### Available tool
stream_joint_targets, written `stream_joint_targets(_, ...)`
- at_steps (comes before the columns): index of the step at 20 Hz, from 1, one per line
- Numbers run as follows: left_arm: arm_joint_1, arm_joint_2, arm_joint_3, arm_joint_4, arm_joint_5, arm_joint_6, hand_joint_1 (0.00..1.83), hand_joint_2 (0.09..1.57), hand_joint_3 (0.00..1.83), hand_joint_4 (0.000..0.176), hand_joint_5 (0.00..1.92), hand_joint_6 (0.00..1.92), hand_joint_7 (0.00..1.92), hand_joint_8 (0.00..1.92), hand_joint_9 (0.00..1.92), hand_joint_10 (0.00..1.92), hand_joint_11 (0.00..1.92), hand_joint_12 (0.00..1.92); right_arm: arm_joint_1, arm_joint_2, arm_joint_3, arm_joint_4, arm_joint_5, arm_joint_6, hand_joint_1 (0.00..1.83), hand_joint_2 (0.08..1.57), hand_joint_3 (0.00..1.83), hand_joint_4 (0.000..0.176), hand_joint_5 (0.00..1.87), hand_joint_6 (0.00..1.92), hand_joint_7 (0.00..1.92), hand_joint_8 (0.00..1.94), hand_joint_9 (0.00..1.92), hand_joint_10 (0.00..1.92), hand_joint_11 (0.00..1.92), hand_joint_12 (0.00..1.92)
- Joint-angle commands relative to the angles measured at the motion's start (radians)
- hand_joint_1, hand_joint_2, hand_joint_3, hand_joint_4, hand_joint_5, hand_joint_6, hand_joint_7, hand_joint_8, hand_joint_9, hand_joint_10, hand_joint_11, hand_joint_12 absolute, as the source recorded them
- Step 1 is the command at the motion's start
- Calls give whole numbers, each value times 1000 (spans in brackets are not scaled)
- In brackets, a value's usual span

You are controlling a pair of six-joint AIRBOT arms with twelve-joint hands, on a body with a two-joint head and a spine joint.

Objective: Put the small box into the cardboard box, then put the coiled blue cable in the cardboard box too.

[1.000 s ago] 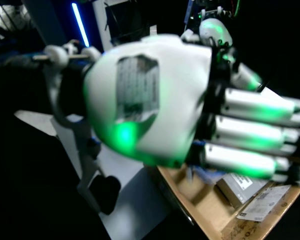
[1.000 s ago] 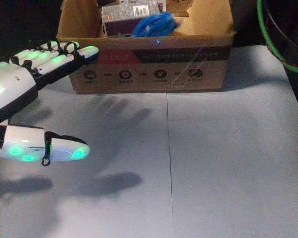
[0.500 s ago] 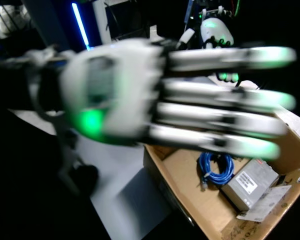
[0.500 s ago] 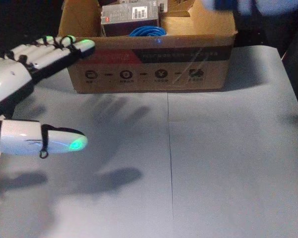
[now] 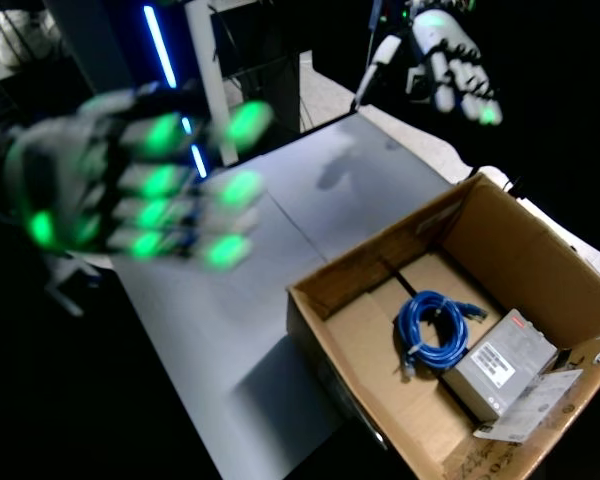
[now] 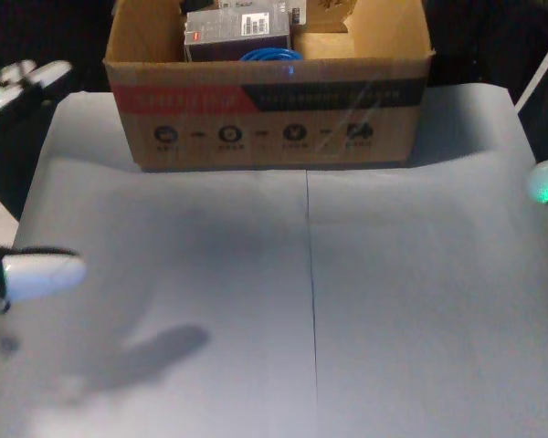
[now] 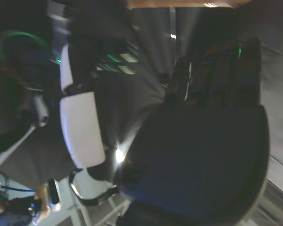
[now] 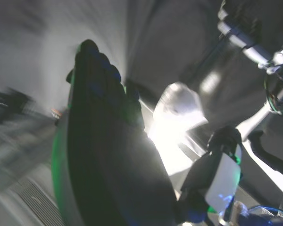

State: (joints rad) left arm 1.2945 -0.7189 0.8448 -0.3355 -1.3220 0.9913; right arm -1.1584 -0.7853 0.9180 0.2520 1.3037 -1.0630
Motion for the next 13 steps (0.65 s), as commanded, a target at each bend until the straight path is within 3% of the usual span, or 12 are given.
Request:
stream_joint_targets(1,16,11,-6,-21,-183,-4,544,822,0,161,0,0,0,0,0,0,0,0,-21,12,-19,15,220,7,482,837,12,176,0,0,0,0,0,0,0,0)
stream_joint_targets(3,78,13,-27,-68,-241,-4,449,831,0,176,0,0,0,0,0,0,0,0,-115,23,-59,69,290,10,454,872,23,176,0,0,0,0,0,0,0,0)
stream_joint_targets(5,103,17,-39,-92,-268,-5,427,843,0,176,0,0,0,0,0,0,0,0,-147,29,-65,83,298,26,392,893,24,176,0,0,0,0,0,0,0,0)
stream_joint_targets(9,113,19,-44,-108,-284,-5,299,879,11,176,0,0,0,0,0,0,0,0,-157,30,-62,85,298,39,382,893,13,176,0,0,0,0,0,0,0,0)
stream_joint_targets(13,114,20,-42,-111,-290,-5,285,886,5,176,0,0,0,0,0,0,0,0,-157,36,-60,85,298,39,393,887,5,176,0,0,0,0,0,0,0,0)
